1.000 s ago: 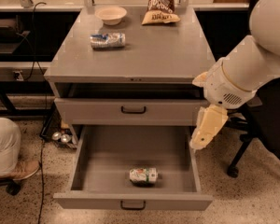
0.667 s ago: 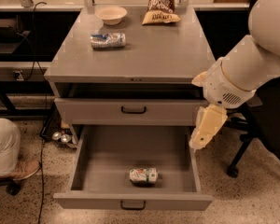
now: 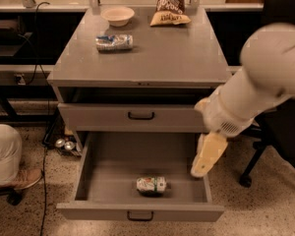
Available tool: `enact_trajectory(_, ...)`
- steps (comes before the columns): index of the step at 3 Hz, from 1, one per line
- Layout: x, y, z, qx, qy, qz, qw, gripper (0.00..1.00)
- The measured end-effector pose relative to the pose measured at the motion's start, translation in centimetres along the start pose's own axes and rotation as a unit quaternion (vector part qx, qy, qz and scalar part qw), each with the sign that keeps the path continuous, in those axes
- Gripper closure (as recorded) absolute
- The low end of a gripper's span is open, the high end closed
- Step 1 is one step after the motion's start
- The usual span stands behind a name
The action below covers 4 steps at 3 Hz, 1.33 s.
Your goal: Pick 7up can from middle drawer and place on counter
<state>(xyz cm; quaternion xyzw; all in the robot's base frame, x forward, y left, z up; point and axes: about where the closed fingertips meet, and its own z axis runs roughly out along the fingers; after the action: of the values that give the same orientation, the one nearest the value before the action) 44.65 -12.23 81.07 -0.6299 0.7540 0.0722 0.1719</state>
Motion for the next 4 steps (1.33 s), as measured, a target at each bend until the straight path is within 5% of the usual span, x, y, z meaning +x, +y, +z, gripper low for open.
enact_trajectory(2,1.8,2.6,19.6,-0.057,-0.002,0.012,0.9983,0.00)
enact_trajectory(4,2.3,2.4,21.7,-0.062,0.006,0.024,0.9977,0.00)
